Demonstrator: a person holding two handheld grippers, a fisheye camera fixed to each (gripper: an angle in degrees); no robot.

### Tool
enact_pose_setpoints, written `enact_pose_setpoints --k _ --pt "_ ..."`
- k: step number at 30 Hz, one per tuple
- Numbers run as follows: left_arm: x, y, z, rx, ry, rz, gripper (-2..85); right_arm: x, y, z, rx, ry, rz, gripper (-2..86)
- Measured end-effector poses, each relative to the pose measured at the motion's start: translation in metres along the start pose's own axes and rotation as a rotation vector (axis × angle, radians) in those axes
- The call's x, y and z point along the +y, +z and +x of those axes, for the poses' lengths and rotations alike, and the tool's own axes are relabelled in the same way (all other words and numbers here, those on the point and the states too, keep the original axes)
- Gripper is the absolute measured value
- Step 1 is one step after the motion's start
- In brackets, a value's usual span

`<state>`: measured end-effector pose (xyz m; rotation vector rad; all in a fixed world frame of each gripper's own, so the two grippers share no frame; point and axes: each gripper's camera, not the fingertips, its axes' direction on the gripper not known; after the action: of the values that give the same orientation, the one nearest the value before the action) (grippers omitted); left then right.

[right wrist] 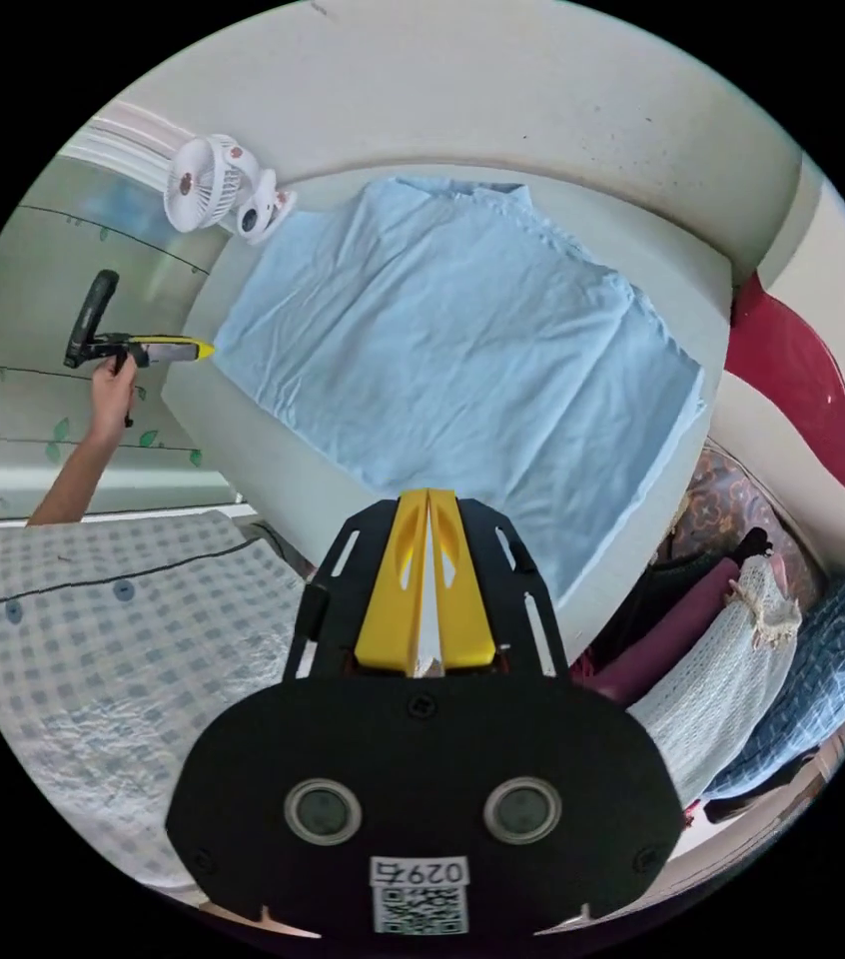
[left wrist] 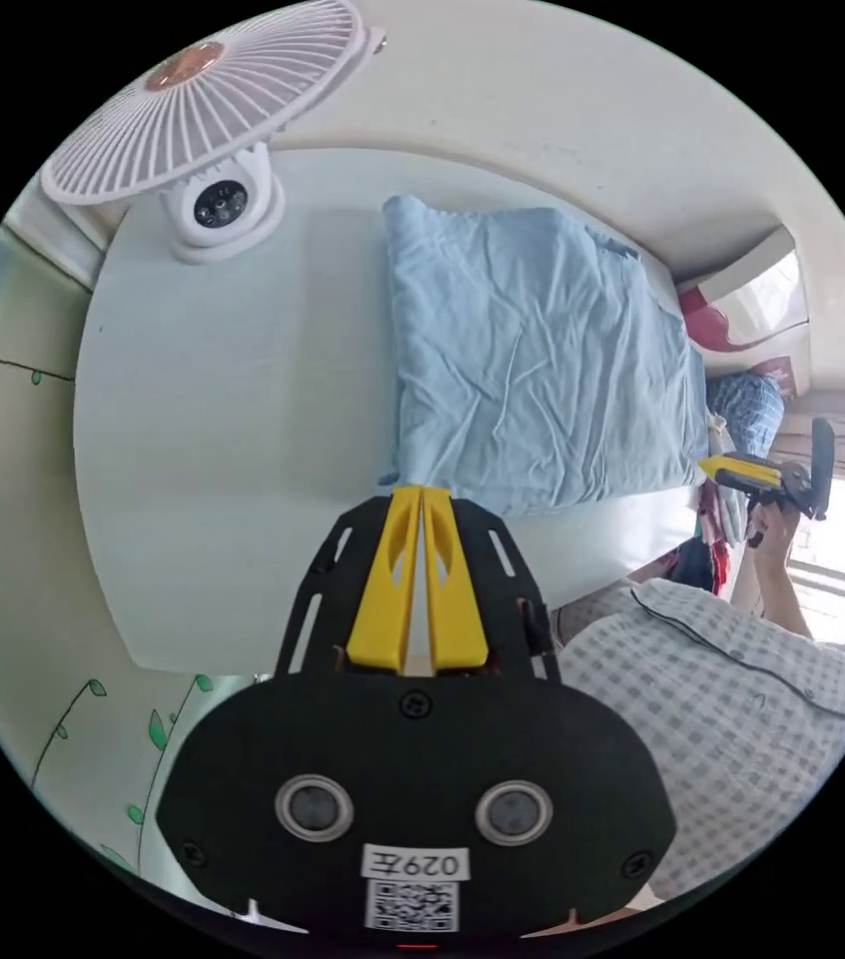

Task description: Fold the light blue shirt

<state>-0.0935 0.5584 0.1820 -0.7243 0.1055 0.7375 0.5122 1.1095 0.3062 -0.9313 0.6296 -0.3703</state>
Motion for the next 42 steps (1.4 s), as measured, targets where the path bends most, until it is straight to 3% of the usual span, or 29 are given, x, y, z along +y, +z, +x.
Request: enact_pose_setpoints --k 6,11,13,19,26,33,35,38,40,42 --pt "-0.012 0.017 -0.033 0.103 0.128 -0.118 -1.0 -0.065 0.04 -0.12 0.03 -0.116 -0.017 -0.5" --pt "0.025 -0.03 -0.089 0.158 0.077 0.014 -1.0 -0.129 0.092 -0.217 0.16 -0.199 -0.033 -0.4" --pt "0.05 -0.046 -0.126 0.283 0.057 0.06 -1.0 -0.153 0.119 -0.253 0.259 -0.237 -0.051 -0.3" --pt "0.105 -0.06 -0.199 0.419 -0.03 0.092 -1.0 -0.182 0.164 -0.287 0.242 -0.278 -0.13 2.0" --pt "0.123 -0.047 -0.223 0.532 -0.054 0.081 -1.0 -0.193 0.176 -0.287 0.245 -0.249 -0.154 7.3" --pt "0.098 -0.045 -0.206 0.566 0.067 0.021 -1.0 -0.204 0.179 -0.283 0.344 -0.226 -0.204 2.3" --pt "0.092 -0.049 -0.202 0.563 0.086 0.02 -1.0 -0.208 0.174 -0.268 0.29 -0.175 -0.205 1.2" --pt "0.088 -0.057 -0.199 0.563 0.096 0.026 -1.0 -0.211 0.157 -0.217 -0.003 -0.03 -0.186 0.5" --pt "0.09 -0.064 -0.196 0.544 0.089 0.047 -1.0 -0.192 0.111 -0.171 -0.288 0.019 0.01 0.2" --pt "0.092 -0.067 -0.193 0.515 0.077 0.054 -1.0 -0.167 0.06 -0.137 -0.383 0.069 0.196 0.0"
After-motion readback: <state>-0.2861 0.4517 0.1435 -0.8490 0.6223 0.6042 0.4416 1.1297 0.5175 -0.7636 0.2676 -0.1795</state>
